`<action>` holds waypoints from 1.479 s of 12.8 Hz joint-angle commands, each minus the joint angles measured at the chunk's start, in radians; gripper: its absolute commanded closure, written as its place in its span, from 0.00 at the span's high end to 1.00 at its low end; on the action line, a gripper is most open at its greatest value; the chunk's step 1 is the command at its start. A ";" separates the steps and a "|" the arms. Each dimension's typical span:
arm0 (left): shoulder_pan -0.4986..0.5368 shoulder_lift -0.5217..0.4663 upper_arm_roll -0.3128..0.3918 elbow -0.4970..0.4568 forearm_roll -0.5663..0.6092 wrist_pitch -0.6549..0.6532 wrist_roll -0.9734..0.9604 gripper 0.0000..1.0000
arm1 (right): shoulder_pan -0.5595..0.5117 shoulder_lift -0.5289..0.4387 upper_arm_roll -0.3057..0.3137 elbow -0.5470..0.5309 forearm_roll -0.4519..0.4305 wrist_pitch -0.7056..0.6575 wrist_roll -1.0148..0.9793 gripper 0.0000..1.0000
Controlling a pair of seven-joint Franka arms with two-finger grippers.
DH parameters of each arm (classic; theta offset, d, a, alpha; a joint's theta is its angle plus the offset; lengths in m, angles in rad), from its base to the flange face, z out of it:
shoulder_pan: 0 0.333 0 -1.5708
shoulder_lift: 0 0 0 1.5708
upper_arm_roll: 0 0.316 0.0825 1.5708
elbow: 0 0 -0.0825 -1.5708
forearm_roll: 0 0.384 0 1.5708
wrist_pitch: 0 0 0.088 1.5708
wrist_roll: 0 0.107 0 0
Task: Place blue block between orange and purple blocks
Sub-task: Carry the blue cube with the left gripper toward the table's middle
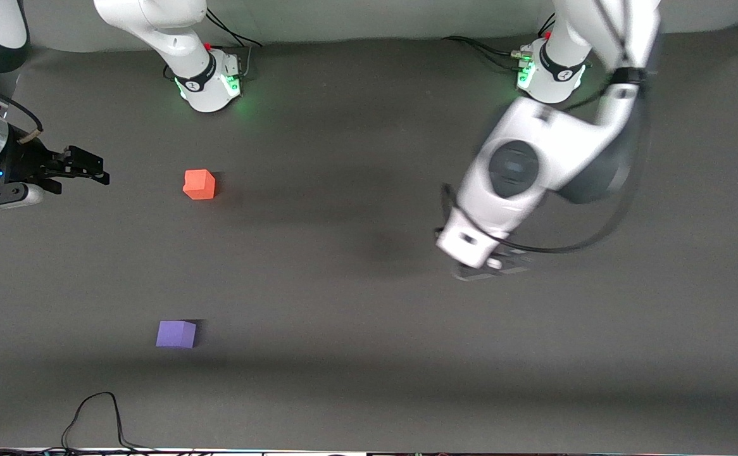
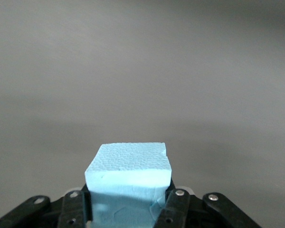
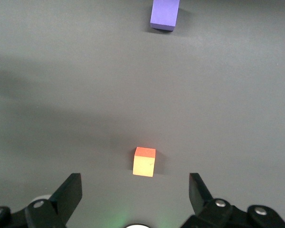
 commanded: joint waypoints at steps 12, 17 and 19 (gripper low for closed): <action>-0.372 0.438 0.031 0.119 0.198 0.408 -0.387 0.42 | -0.002 0.006 -0.001 0.015 -0.003 -0.006 -0.029 1.00; -0.354 0.416 0.031 0.118 0.192 0.384 -0.376 1.00 | -0.003 0.006 -0.001 0.015 -0.003 -0.006 -0.029 1.00; -0.305 0.351 0.020 0.121 0.188 0.307 -0.368 1.00 | -0.003 0.007 -0.001 0.015 -0.003 -0.006 -0.029 1.00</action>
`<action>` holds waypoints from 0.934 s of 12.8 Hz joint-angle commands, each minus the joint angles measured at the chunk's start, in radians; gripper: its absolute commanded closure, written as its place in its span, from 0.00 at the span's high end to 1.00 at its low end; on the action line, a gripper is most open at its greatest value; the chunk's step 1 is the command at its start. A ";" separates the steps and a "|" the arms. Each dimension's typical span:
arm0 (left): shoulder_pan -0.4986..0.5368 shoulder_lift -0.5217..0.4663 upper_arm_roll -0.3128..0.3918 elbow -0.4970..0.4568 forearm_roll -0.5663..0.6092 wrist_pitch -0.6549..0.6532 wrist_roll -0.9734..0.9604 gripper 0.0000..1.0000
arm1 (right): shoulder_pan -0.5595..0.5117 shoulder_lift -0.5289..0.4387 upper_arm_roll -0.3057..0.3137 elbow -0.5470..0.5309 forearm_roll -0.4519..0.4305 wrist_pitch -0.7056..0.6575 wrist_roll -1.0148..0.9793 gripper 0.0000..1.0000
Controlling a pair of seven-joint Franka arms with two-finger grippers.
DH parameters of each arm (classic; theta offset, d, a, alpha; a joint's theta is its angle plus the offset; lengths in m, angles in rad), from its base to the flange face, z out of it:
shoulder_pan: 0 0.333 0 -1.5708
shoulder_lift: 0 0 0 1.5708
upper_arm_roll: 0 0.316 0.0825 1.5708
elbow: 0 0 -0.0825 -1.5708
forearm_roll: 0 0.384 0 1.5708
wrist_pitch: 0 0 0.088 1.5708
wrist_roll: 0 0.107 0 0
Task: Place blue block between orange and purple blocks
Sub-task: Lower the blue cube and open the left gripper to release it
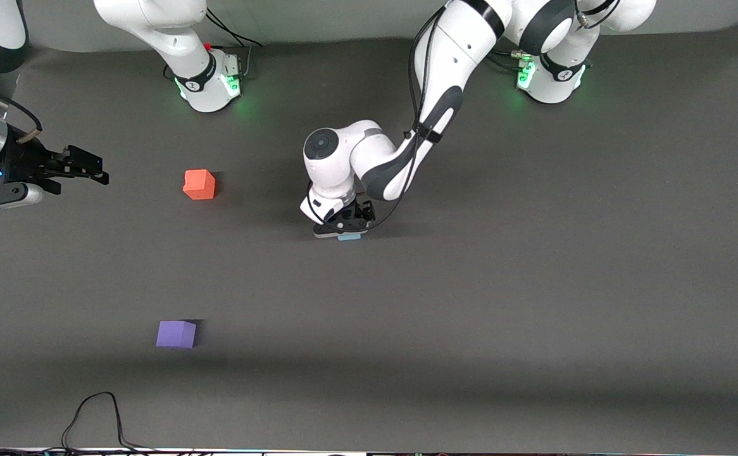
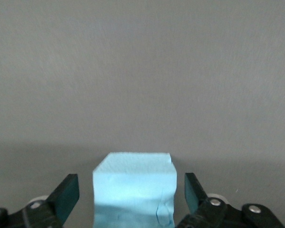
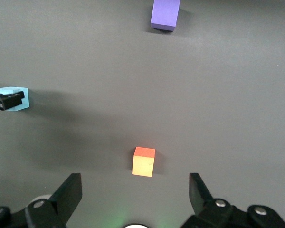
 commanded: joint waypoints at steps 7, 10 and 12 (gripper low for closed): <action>0.348 -0.413 -0.061 -0.007 -0.254 -0.435 0.322 1.00 | -0.002 0.008 -0.006 0.015 -0.003 -0.006 -0.021 1.00; 0.519 -0.545 -0.061 -0.086 -0.267 -0.555 0.503 1.00 | -0.002 0.008 -0.010 0.015 -0.003 -0.006 -0.021 1.00; 0.622 -0.646 -0.052 -0.204 -0.258 -0.601 0.641 1.00 | -0.002 0.008 -0.010 0.015 -0.003 -0.006 -0.021 1.00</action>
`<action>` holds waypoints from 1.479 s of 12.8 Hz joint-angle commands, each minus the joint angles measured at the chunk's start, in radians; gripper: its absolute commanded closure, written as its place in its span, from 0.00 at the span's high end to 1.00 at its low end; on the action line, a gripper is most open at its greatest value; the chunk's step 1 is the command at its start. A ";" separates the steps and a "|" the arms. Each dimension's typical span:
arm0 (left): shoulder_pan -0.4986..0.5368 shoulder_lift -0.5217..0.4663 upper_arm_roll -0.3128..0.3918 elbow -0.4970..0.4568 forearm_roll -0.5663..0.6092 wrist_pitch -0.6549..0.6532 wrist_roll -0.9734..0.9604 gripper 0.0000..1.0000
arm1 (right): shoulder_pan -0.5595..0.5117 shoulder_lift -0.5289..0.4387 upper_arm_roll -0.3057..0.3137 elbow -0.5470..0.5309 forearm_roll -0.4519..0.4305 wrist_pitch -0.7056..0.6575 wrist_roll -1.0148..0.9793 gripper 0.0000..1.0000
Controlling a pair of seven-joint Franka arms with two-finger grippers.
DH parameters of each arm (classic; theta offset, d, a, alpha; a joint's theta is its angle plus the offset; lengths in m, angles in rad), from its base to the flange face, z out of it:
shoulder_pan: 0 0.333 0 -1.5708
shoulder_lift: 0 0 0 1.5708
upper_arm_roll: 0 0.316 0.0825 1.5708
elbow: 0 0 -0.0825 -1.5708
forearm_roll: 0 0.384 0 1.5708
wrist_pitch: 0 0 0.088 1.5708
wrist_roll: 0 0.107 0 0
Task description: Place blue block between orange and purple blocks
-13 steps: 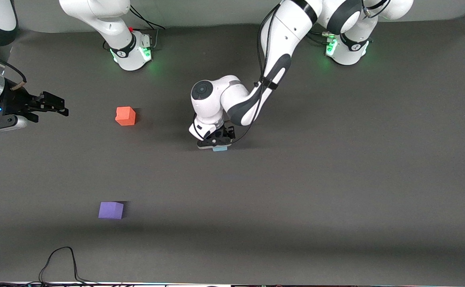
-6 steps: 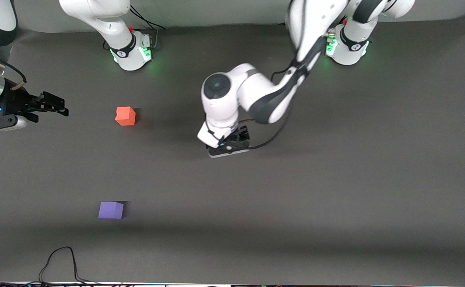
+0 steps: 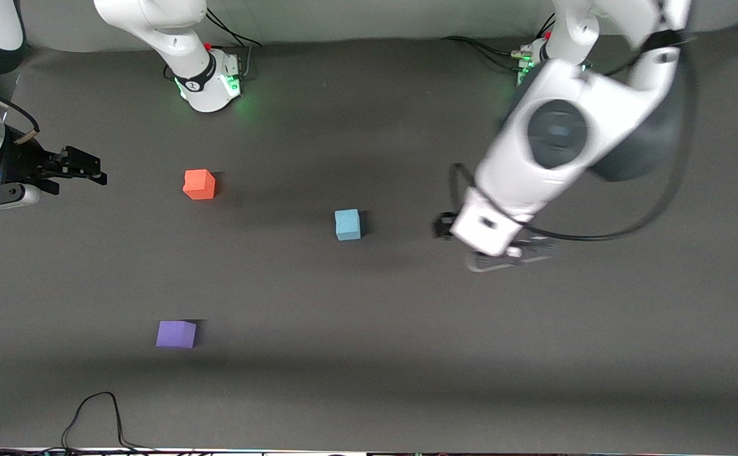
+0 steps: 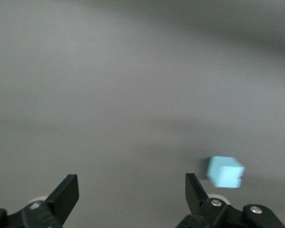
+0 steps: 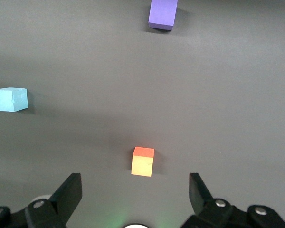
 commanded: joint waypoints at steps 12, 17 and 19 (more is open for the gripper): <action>0.440 -0.314 -0.010 -0.302 0.028 -0.020 0.596 1.00 | 0.000 0.010 -0.003 0.017 -0.003 -0.001 -0.023 1.00; 0.430 -0.326 -0.008 -0.289 0.028 -0.028 0.599 1.00 | 0.000 0.009 -0.003 0.015 -0.003 -0.001 -0.021 1.00; 0.338 -0.326 0.072 -0.289 0.029 -0.028 0.616 1.00 | 0.002 0.009 -0.003 0.015 -0.003 -0.001 -0.021 1.00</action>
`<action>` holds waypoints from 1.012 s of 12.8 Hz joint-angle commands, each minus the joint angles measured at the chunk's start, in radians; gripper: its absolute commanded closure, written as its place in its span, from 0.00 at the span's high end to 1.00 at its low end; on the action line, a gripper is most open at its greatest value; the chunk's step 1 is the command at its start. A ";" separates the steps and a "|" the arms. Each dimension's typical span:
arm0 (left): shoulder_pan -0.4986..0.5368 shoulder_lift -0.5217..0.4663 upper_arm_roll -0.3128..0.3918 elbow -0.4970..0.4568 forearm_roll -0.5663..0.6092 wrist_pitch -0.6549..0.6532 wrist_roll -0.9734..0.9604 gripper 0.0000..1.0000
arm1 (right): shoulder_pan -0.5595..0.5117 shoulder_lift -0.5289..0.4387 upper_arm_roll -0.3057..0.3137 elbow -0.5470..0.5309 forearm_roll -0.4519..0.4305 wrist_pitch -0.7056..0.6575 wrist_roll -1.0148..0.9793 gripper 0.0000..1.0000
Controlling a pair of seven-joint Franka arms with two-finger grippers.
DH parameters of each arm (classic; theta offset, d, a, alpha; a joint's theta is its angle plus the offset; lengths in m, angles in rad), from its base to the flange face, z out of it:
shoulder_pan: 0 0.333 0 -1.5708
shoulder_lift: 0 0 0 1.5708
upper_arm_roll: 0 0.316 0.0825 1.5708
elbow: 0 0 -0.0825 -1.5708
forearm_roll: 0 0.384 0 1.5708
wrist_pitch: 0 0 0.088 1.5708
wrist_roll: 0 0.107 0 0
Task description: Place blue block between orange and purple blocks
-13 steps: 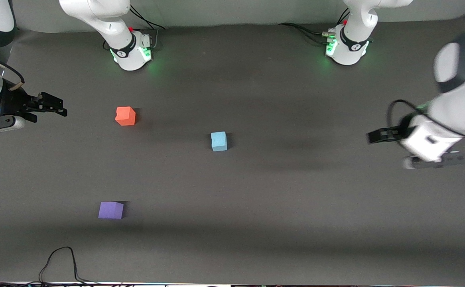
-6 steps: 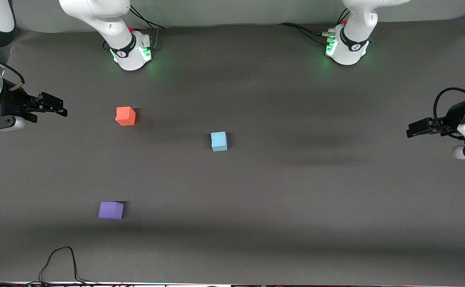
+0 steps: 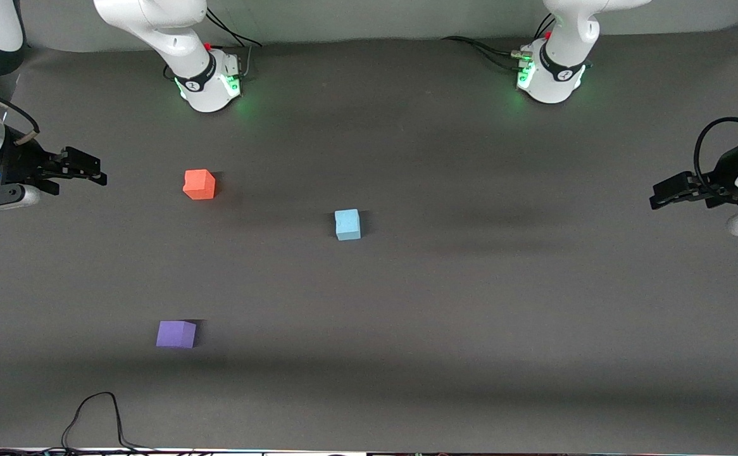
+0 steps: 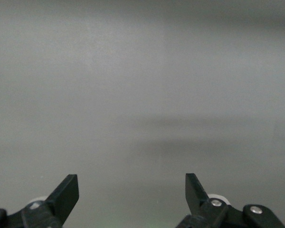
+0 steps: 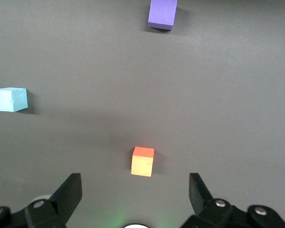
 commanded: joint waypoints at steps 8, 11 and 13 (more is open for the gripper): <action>-0.134 -0.033 0.123 -0.025 0.018 -0.005 0.026 1.00 | 0.014 0.001 0.006 0.014 -0.003 -0.005 -0.004 1.00; -0.129 -0.033 0.114 -0.027 0.019 -0.006 0.026 1.00 | 0.137 0.001 0.009 0.015 0.045 0.000 0.181 1.00; -0.111 -0.036 0.094 -0.027 0.018 -0.006 0.026 1.00 | 0.329 0.033 0.009 0.018 0.049 0.073 0.478 1.00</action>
